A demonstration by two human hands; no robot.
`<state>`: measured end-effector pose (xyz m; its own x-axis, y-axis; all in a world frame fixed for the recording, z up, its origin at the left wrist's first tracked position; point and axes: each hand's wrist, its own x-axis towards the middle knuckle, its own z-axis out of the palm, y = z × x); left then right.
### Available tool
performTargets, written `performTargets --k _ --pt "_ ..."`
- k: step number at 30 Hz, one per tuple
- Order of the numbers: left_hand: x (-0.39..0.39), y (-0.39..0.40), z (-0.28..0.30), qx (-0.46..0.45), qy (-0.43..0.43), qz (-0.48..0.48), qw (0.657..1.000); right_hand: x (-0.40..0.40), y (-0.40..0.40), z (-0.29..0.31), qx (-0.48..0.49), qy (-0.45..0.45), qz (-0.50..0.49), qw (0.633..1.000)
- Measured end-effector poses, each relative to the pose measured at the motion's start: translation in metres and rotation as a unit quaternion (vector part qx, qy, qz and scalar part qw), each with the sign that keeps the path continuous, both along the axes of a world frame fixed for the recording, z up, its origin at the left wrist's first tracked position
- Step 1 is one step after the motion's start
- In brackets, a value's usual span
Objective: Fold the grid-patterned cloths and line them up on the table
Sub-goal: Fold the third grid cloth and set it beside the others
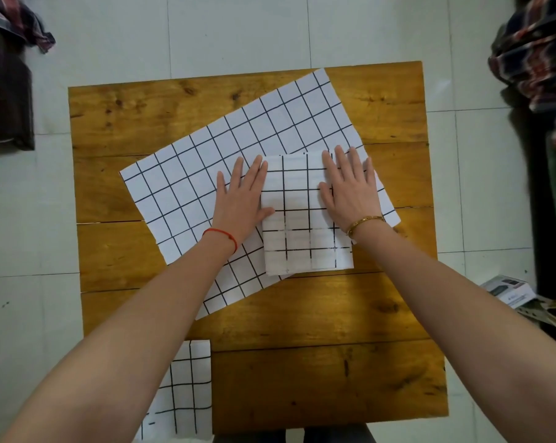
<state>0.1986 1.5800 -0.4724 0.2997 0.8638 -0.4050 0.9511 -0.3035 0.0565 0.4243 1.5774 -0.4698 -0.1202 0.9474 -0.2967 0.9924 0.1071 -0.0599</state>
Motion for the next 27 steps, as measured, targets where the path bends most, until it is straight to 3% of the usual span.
performTargets --k 13,19,27 --pt "0.001 -0.001 -0.001 0.013 0.022 0.001 1.000 -0.004 0.012 0.010 0.037 -0.023 0.013 0.999" --pt "-0.001 -0.002 -0.004 0.023 0.014 -0.002 1.000 -0.031 0.006 0.008 -0.018 0.009 0.223 0.975" --pt "-0.013 -0.017 -0.003 0.040 0.033 -0.060 0.997 -0.041 0.001 0.004 -0.069 0.013 0.190 0.979"
